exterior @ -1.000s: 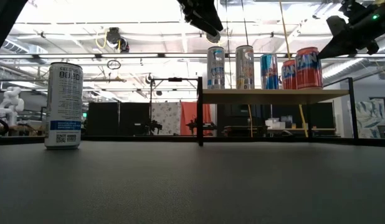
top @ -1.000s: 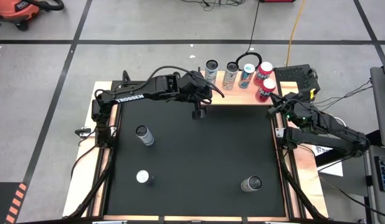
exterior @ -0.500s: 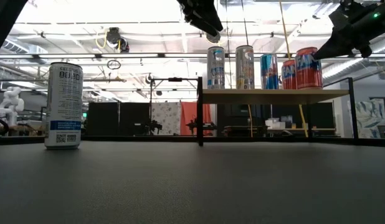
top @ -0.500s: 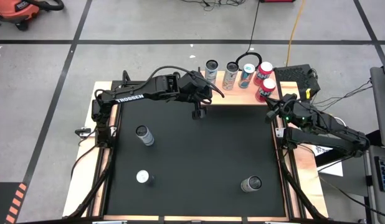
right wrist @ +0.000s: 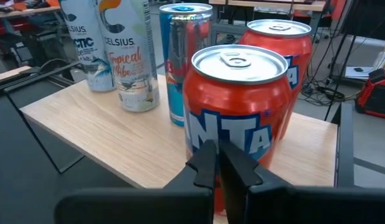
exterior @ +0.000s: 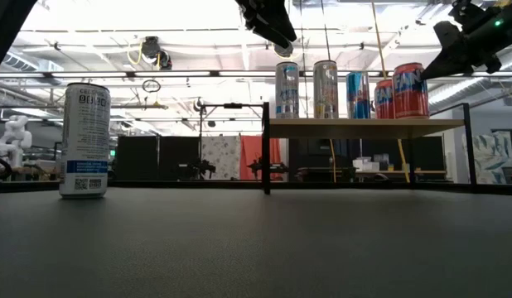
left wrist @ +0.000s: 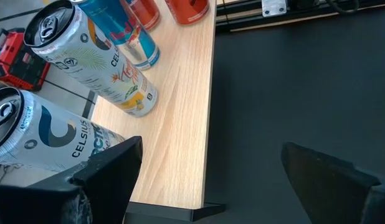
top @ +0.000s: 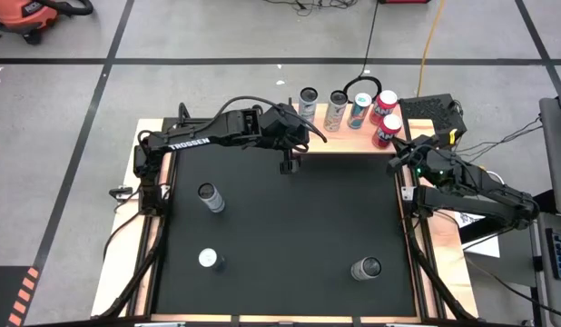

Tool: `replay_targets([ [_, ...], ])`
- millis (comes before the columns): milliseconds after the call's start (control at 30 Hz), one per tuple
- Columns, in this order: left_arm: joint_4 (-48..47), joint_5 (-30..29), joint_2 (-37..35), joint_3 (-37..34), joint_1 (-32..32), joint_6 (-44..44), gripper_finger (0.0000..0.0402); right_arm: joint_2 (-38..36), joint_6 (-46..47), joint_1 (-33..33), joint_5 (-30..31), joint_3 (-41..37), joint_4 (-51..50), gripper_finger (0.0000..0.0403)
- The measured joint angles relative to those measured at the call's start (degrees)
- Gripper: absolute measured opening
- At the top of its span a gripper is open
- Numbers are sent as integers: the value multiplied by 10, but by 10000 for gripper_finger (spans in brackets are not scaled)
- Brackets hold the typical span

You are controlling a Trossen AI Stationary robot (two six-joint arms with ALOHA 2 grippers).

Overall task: Place canned beverage on shelf
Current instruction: Put the red soda can on the shelf aligned with the red soda can

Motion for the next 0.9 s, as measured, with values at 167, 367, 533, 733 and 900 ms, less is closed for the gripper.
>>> replay_targets([
  [167, -6, 0, 0, 0, 0, 0, 384, 0, -5, 0, -1, 0, 2, 0],
  [367, -6, 0, 0, 0, 0, 0, 384, 0, 1, 0, -47, 0, 2, 0],
  [533, -3, 0, 0, 0, 0, 0, 384, 8, -1, 0, -16, 0, 9, 0],
  [733, -4, 0, 0, 0, 0, 0, 384, 21, -1, 0, 3, 0, 9, 0],
  [900, -4, 0, 0, 0, 0, 0, 384, 28, -5, 0, 16, 0, 10, 0],
])
